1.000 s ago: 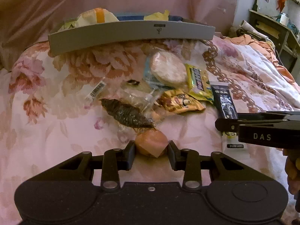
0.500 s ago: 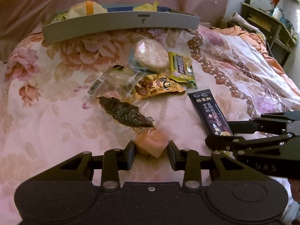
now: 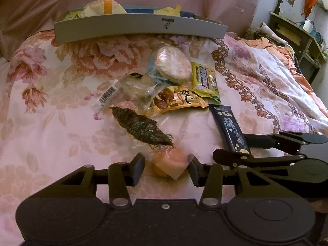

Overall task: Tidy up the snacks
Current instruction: 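Lift and carry the orange and blue stick packet over the tray with both tools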

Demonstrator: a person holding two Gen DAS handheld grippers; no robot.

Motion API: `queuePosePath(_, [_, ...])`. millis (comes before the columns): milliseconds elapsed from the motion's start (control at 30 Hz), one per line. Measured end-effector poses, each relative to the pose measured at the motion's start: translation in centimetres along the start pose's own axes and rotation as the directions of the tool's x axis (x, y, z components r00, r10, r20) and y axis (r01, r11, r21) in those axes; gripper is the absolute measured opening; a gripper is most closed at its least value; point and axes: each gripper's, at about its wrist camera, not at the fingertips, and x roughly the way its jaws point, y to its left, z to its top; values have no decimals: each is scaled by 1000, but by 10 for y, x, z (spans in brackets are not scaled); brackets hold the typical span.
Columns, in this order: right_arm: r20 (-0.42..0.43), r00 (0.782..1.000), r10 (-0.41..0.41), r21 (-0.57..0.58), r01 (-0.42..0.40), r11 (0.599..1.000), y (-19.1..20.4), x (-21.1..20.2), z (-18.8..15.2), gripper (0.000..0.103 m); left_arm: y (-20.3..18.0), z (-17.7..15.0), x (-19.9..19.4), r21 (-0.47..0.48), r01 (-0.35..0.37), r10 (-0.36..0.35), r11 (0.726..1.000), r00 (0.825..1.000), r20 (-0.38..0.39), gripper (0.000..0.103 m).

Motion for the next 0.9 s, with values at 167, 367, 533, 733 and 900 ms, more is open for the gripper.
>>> queuePosePath(167, [0,1000,-25,-14,25,1000,3,-1,0,49,-3,-1,-2,3,-4,4,1000,1000,1,38])
queuePosePath(367, [0,999,-34,-72,34,997,9,-5,0,39,-11,0,-8,-8,53,-53,999,999,0,38])
queuePosePath(533, [78,985,-157,-268,172,948,24,-10,-1,30,-21,5,-21,-7,86,-86,996,996,33,38])
queuePosePath(733, [135,967,-218,-408,255,876,36,-12,-9,28,-29,9,-35,-1,108,-108,994,992,63,38])
queuePosePath(900, [167,956,-242,-454,293,842,41,-24,-16,27,-30,8,-43,-6,107,-107,994,992,74,38])
